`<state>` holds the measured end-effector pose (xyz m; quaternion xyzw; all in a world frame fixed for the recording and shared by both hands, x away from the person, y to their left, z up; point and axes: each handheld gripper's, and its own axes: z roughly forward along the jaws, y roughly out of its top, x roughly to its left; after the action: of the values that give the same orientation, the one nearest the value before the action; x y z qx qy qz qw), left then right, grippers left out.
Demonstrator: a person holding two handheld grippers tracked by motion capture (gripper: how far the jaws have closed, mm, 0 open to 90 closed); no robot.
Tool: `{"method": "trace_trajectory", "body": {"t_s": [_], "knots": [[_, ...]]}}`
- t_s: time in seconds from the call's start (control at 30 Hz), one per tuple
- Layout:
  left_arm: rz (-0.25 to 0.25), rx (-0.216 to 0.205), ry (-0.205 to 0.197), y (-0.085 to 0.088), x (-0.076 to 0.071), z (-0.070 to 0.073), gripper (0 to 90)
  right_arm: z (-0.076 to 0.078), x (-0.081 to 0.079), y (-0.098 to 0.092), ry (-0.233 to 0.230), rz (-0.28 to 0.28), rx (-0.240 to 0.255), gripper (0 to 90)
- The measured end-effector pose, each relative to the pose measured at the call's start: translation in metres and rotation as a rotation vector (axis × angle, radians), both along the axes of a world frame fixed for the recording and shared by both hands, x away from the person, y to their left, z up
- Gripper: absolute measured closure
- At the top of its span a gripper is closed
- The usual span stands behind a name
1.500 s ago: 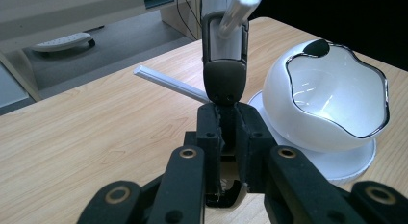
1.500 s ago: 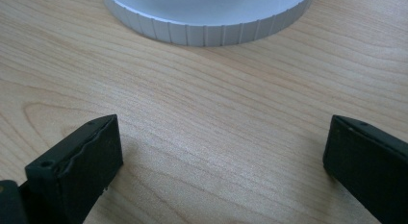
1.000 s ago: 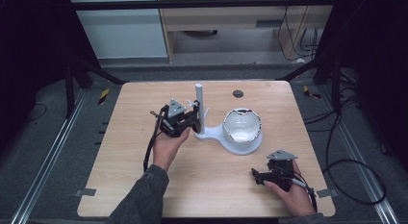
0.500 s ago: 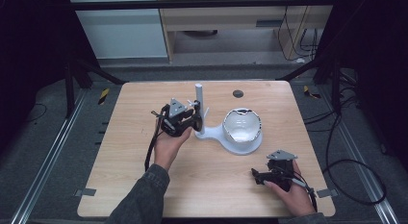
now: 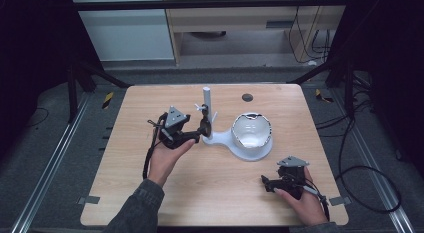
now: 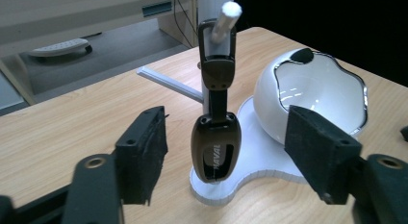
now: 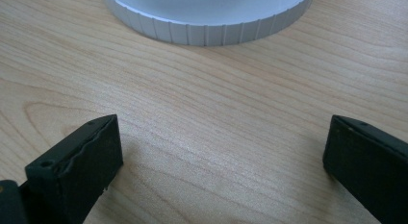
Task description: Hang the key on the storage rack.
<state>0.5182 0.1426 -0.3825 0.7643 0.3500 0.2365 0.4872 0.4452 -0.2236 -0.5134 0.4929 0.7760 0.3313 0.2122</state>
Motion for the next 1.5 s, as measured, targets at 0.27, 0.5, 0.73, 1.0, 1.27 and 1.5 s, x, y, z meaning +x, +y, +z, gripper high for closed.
{"method": "trace_trajectory", "body": {"t_s": [0.27,0.5,0.73,1.0,1.27,1.5], "knots": [[-0.025,0.050,0.029,0.008,-0.015,-0.005,17.8,0.000,0.000,0.000,-0.001,0.000,-0.002,0.4],[-0.049,0.121,0.060,0.022,-0.029,-0.015,11.8,0.000,-0.001,0.001,0.004,-0.003,0.005,0.4],[-0.055,0.172,0.086,0.039,-0.040,-0.028,8.5,0.000,-0.001,0.001,0.004,-0.003,0.006,0.4],[-0.052,0.195,0.130,0.059,-0.050,-0.047,6.8,0.000,-0.001,0.001,0.004,-0.003,0.005,0.4],[-0.027,0.212,0.182,0.080,-0.055,-0.067,6.9,0.000,-0.001,0.001,0.004,-0.004,0.006,0.4],[-0.004,0.244,0.226,0.091,-0.056,-0.078,7.0,0.000,-0.001,0.001,0.004,-0.003,0.006,0.4]]}}
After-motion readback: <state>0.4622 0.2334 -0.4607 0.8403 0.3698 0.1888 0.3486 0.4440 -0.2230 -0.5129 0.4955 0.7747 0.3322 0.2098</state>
